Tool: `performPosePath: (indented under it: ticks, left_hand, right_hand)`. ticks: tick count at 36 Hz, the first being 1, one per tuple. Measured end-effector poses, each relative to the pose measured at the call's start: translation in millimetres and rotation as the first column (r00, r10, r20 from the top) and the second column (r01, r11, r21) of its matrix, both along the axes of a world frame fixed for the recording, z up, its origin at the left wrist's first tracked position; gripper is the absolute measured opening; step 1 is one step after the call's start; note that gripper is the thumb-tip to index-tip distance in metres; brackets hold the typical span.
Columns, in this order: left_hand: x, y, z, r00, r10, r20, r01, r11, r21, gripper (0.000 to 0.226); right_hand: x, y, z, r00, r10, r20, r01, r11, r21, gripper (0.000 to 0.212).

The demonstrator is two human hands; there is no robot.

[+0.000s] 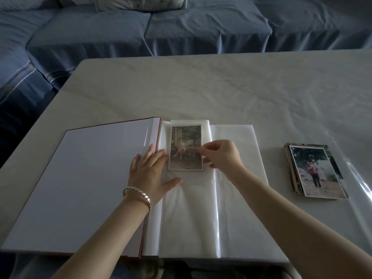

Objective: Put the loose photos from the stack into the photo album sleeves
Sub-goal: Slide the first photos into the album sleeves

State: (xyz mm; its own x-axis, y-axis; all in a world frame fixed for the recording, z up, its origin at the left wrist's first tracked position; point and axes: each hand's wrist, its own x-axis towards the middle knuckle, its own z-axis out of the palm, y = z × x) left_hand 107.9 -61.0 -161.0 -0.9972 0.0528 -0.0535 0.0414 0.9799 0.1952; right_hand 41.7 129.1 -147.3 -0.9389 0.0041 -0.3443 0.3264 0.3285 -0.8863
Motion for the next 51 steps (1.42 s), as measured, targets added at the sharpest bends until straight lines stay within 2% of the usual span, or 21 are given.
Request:
performPosePath:
  ticks: [3, 8, 11, 13, 18, 22, 25, 28, 30, 34, 40, 47, 51]
  left_hand:
    - [0, 2, 1, 1.000, 0.007, 0.007, -0.007, 1.000, -0.020, 0.076]
    - [3, 5, 4, 0.999, -0.012, 0.052, 0.015, 0.999, -0.052, 0.071]
    - [4, 11, 6, 0.995, -0.015, 0.102, 0.031, 0.986, -0.162, 0.068]
    - [4, 19, 6, 0.995, -0.022, 0.098, 0.041, 0.979, -0.199, 0.064]
    - [1, 41, 8, 0.995, -0.067, 0.074, 0.082, 0.974, -0.213, 0.056]
    - [0, 48, 6, 0.995, -0.096, 0.041, 0.100, 0.989, -0.109, 0.059]
    - [2, 51, 4, 0.994, -0.110, 0.025, 0.112, 0.991, -0.067, 0.060]
    - [4, 51, 3, 0.992, -0.122, -0.008, 0.122, 0.992, -0.034, 0.058]
    - [5, 51, 3, 0.989, -0.140, -0.036, 0.140, 0.990, -0.022, 0.057]
    - [6, 49, 2, 0.984, -0.149, -0.097, 0.150, 0.989, 0.009, 0.056]
    - [7, 50, 0, 0.958, -0.211, -0.195, 0.203, 0.977, -0.064, 0.066]
    - [9, 50, -1, 0.955, -0.202, -0.218, 0.191, 0.979, -0.069, 0.067]
    - [9, 51, -1, 0.955, -0.195, -0.222, 0.183, 0.980, -0.074, 0.067]
  right_hand:
    - [3, -5, -6, 0.992, -0.010, -0.123, 0.028, 0.988, 0.149, 0.004]
    - [3, 0, 0, 0.980, 0.142, -0.139, -0.100, 0.957, 0.274, 0.011]
    - [3, 18, 7, 0.958, 0.248, -0.144, -0.192, 0.928, 0.320, 0.012]
    - [6, 36, 10, 0.949, 0.271, -0.161, -0.194, 0.905, 0.379, 0.012]
    - [20, 95, 15, 0.955, 0.171, -0.241, -0.028, 0.866, 0.500, 0.008]
    - [31, 141, 11, 0.954, 0.030, -0.299, 0.156, 0.801, 0.577, 0.010]
    - [36, 169, 6, 0.954, -0.091, -0.285, 0.260, 0.720, 0.643, 0.029]
    - [39, 186, 0, 0.982, -0.131, -0.132, 0.185, 0.623, 0.760, 0.059]
    - [40, 190, -2, 0.988, -0.144, -0.054, 0.129, 0.580, 0.804, 0.072]
    - [38, 189, -2, 0.981, -0.180, -0.071, 0.164, 0.576, 0.801, 0.085]
    - [33, 189, -4, 0.962, -0.265, -0.065, 0.230, 0.662, 0.714, 0.095]
    - [29, 198, -4, 0.958, -0.284, -0.036, 0.231, 0.695, 0.680, 0.100]
    - [31, 205, -7, 0.940, -0.322, -0.117, 0.333, 0.779, 0.531, 0.094]
